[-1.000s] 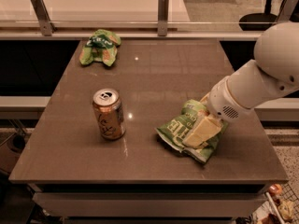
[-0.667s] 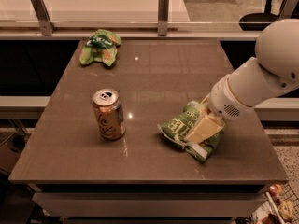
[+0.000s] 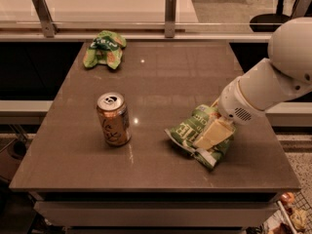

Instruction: Move green jalapeno chip bag near green rice chip bag

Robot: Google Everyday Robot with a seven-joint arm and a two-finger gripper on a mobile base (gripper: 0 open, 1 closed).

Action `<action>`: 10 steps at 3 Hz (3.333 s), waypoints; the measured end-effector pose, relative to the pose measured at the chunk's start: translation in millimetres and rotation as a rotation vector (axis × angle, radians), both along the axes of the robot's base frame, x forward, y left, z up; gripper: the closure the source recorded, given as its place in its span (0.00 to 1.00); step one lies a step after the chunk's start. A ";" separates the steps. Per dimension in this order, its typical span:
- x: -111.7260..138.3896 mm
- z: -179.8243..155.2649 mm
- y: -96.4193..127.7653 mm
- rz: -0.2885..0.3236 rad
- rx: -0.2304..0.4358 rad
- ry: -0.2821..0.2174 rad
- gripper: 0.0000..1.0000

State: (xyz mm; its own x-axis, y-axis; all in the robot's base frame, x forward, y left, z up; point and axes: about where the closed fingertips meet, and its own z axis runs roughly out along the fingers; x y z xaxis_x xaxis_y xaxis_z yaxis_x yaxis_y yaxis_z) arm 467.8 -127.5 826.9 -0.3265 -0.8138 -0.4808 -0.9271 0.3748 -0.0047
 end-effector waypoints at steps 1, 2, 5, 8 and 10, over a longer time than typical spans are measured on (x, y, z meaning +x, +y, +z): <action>21.6 14.8 -16.7 -0.015 -0.035 -0.018 1.00; 70.1 31.6 -56.6 -0.038 -0.129 -0.009 1.00; 171.9 141.7 -49.6 -0.165 -0.102 -0.299 1.00; 253.4 172.5 50.4 -0.170 0.073 -0.602 1.00; 261.8 164.2 56.3 -0.180 0.027 -0.596 1.00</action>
Offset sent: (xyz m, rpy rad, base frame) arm 0.1629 -0.1090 0.1131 -0.2076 -0.1232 -0.0925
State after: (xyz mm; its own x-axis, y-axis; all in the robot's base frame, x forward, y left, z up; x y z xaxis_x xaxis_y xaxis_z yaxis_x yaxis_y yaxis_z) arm 729.6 -71.2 991.1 -0.1264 -0.7560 -0.6423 -0.6903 0.5320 -0.4903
